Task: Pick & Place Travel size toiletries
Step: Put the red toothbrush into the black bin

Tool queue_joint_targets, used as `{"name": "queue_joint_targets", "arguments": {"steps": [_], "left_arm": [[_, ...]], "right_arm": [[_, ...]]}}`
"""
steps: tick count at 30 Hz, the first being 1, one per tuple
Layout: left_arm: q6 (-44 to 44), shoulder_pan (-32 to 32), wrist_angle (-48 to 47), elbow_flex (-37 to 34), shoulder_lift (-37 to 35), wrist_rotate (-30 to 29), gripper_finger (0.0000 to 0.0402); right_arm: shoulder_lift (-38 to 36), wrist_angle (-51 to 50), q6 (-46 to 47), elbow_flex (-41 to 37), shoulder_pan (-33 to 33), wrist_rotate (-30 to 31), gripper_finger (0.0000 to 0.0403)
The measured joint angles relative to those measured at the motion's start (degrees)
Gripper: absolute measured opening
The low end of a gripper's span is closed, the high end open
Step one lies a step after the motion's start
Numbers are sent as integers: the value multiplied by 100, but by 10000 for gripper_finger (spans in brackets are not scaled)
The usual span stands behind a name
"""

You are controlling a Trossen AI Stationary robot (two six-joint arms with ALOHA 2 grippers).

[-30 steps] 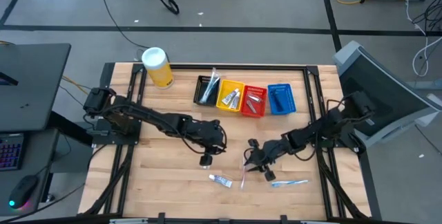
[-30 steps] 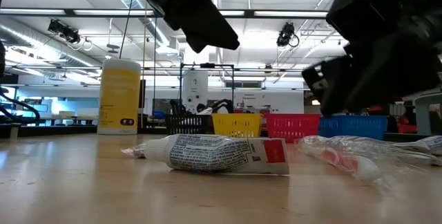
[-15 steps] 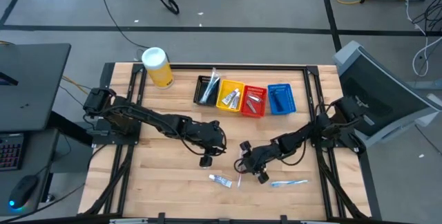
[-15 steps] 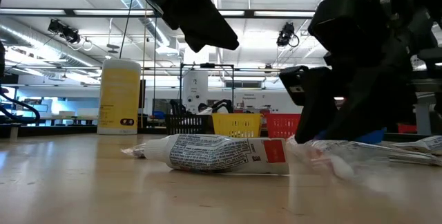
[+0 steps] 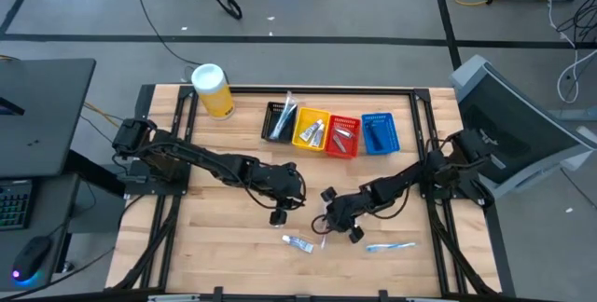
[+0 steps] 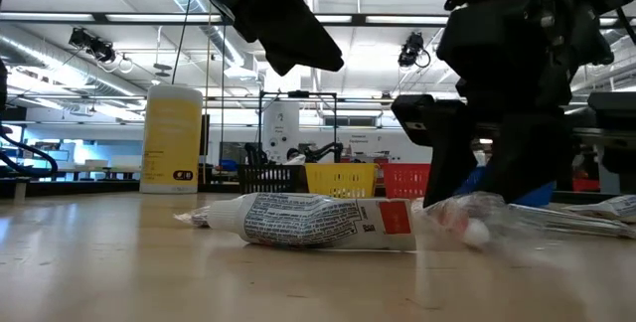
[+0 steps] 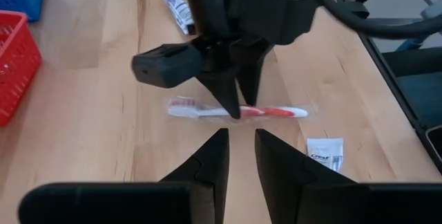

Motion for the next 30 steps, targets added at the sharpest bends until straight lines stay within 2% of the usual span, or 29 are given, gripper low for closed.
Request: {"name": "queue_joint_targets", "arguments": {"steps": [7,13,17,21,24,26,30], "left_arm": [[9,12,-348,1,-256,14,79],[-2,105,-962,2,-818,-161,79],[255,202,-1295,4,-1178,-805,79],[553,313,-1309,0,-1384,-1945,79],[558,421,-1219,4,-1429,-2938,79],[560,498,-1213,0,-1419,-3380,79],[753,694,-1375,-8,-1401,-3451,79]], "right_arm": [[-12,-236,-94,7,-251,-50,120],[-6,-197,-91,-1,-526,-197,48],[7,-23,-44,-9,-715,-240,22],[-95,88,-210,48,-855,-221,22],[-370,-269,-525,202,-957,250,22],[-649,-595,-649,256,-1046,685,22],[-1501,-944,-724,350,-1173,1547,22]]}}
